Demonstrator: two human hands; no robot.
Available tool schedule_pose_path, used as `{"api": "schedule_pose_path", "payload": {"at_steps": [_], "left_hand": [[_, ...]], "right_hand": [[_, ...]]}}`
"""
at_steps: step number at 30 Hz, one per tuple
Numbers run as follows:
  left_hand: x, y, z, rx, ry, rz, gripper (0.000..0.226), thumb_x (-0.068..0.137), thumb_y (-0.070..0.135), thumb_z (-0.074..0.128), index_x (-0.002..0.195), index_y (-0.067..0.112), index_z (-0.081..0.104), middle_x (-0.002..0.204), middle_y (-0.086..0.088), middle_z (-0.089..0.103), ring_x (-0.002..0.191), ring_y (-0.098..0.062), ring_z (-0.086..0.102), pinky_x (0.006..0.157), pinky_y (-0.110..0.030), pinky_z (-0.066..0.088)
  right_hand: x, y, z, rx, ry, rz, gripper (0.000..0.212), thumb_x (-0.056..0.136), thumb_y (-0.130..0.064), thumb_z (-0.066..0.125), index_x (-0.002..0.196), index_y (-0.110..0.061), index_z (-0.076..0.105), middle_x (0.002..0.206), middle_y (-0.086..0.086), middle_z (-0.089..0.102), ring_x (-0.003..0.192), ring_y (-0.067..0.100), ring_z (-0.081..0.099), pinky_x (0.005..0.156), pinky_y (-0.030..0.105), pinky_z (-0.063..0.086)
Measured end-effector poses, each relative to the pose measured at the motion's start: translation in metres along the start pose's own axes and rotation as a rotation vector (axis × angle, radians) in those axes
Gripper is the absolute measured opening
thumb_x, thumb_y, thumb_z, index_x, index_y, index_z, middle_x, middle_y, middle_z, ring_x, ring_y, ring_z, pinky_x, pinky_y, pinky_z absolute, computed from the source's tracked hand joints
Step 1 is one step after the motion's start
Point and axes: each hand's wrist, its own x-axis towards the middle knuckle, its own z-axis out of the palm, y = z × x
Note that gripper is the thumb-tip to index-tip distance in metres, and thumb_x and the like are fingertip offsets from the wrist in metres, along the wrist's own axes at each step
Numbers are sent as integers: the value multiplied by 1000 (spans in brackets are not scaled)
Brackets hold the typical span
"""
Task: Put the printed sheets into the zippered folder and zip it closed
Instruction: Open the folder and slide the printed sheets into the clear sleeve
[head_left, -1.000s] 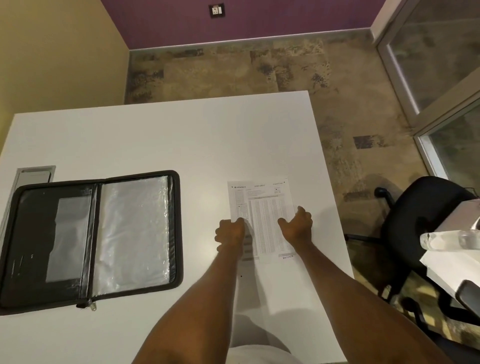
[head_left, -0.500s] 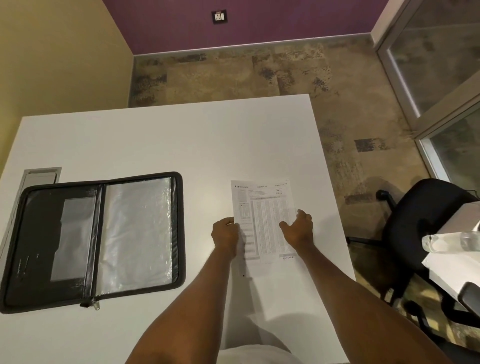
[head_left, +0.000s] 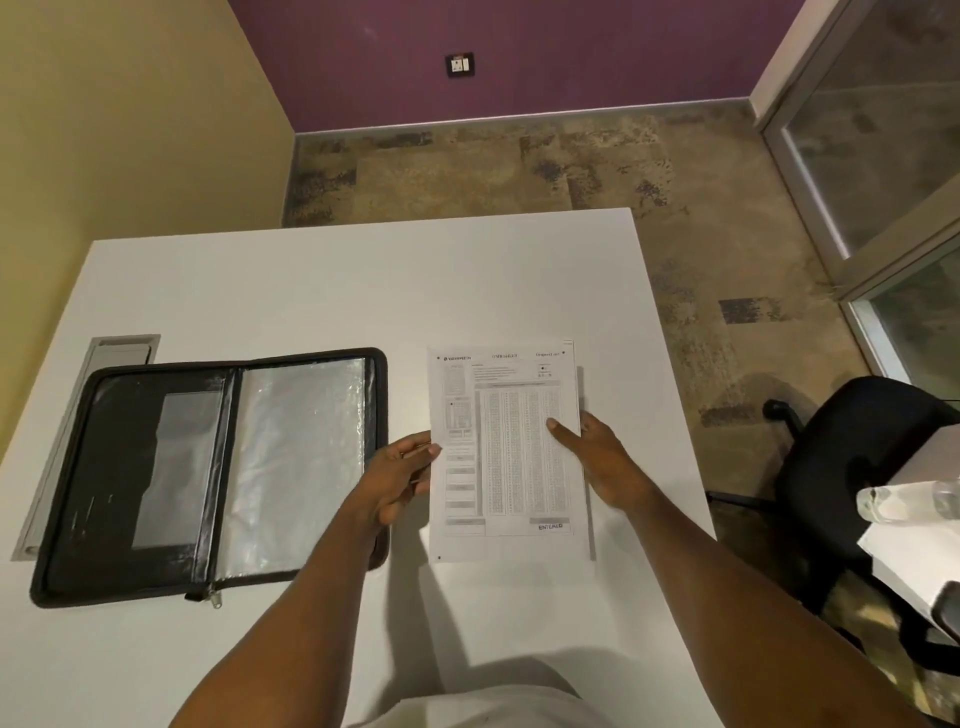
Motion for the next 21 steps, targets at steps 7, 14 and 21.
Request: {"api": "schedule_pose_path", "payload": {"at_steps": [7,14,21], "left_hand": [[-13,28,-9,38,-108,-9,39,97,6,68,135,3,60,133,-17,69,122,-35,66,111,-50,47],[-22,57,23,27,-132,197,47,93,9,73,139,7,60,132,-15,70,123,-35,66,106,-53,51],[-34,61,41,168,-62,384,20,93,14,74,112,20,75,113,-7,78,106,-21,73,89,-36,56]], "right_hand": [[-12,-18,28,2,-110,-65,42,100,-19,66,141,-13,60,136,4,69,126,22,65,113,49,46],[-26,-35,48,-161,-9,-215,28,101,-27,65,128,-22,70,120,-2,76,111,16,73,92,35,59],[-31,-26,46,-133,180,-261,27,98,-25,69,123,-15,70,113,4,77,106,22,72,91,41,61]]}}
